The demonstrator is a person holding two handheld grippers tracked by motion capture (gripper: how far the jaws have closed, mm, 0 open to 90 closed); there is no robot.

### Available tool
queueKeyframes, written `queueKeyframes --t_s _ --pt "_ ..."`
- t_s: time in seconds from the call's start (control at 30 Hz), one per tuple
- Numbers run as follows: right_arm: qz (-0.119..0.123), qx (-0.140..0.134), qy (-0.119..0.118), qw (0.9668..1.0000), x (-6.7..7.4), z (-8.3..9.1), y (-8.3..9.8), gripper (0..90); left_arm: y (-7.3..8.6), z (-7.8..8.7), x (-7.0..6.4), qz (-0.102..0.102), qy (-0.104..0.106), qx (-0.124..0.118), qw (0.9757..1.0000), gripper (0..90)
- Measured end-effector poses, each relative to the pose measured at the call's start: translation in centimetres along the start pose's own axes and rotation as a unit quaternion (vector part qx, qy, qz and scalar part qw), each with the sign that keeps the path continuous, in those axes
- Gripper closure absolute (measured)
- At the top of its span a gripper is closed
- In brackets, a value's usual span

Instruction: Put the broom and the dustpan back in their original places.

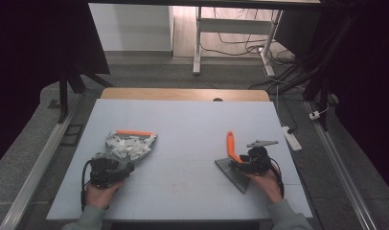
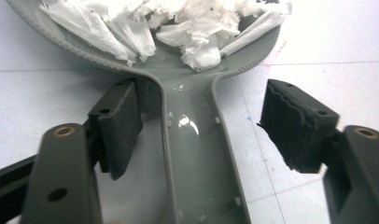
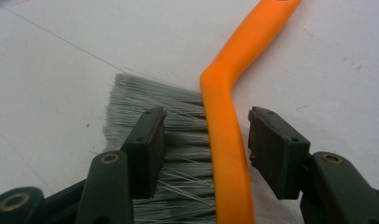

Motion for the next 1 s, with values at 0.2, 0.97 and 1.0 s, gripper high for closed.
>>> queueKeyframes --t_s 0.2,0.97,1.0 --pt "0.023 -0.035 0.010 0.9991 0.4 1.0 -0.2 46.4 0.1 1.8 0.2 -0.055 -0.019 -0.009 0.9983 27.5" --pt "0.128 -0.093 -0.033 0.9868 2.6 4.5 2.8 50.3 -0.3 3.1 -1.5 -0.191 0.103 -0.025 0.9759 29.5" --pt "0.133 -0.094 -0.031 0.9861 2.6 4.5 2.9 50.3 -0.2 3.1 -1.5 -0.190 0.105 -0.025 0.9758 29.5"
Point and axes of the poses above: each handheld gripper's, and its own axes: z roughly backward along the jaws, y roughly out of its underside, x roughly to its left, the point moved 4 cm from there along -z, roughly forward along the jaws, and after that the axes turned 12 degrees about -z, right-handed, at the moved point
